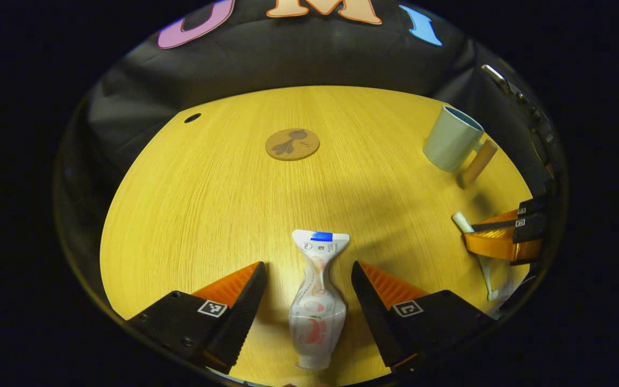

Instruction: Put the toothbrush and toothpaste on the desktop into the cup, then pick up the cup and place it on the coaster on the desktop.

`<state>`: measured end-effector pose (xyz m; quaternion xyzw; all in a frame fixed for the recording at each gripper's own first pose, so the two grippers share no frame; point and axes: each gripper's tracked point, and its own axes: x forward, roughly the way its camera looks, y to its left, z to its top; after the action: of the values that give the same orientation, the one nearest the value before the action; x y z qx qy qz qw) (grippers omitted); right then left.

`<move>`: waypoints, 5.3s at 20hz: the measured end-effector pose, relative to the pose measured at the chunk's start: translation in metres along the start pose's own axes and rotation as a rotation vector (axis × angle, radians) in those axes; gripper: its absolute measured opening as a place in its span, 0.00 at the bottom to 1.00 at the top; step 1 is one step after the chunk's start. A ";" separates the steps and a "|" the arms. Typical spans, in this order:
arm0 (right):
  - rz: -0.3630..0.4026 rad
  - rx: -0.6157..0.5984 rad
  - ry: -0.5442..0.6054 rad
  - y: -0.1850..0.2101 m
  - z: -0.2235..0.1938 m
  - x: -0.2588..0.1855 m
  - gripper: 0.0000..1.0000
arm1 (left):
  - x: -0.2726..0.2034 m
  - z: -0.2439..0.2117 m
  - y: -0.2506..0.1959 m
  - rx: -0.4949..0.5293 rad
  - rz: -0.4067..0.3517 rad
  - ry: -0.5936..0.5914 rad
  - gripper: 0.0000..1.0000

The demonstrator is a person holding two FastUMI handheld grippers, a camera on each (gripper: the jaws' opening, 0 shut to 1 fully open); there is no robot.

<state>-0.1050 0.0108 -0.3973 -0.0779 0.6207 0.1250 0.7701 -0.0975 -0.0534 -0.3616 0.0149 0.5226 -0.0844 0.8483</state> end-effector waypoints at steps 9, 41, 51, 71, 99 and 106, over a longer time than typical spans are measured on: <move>0.015 0.009 -0.012 -0.001 -0.001 0.001 0.14 | 0.005 0.003 -0.013 -0.067 0.017 -0.032 0.15; 0.109 0.135 -0.473 -0.022 0.128 -0.096 0.13 | -0.105 0.082 -0.013 -0.091 -0.168 -0.415 0.00; 0.102 0.123 -0.607 -0.043 0.194 -0.134 0.13 | -0.122 0.095 -0.015 -0.093 -0.143 -0.445 0.00; 0.017 0.165 -0.672 -0.108 0.217 -0.147 0.13 | -0.133 0.123 -0.043 -0.042 -0.163 -0.472 0.00; -0.026 0.234 -0.500 -0.174 0.086 -0.118 0.99 | -0.110 0.235 -0.189 0.003 -0.418 -0.560 0.00; -0.037 0.248 -0.482 -0.195 0.076 -0.116 0.95 | -0.070 0.223 -0.195 -0.004 -0.367 -0.495 0.00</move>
<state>-0.0001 -0.1655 -0.2745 0.0376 0.4286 0.0491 0.9014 0.0375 -0.2622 -0.1863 -0.1024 0.2940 -0.2360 0.9205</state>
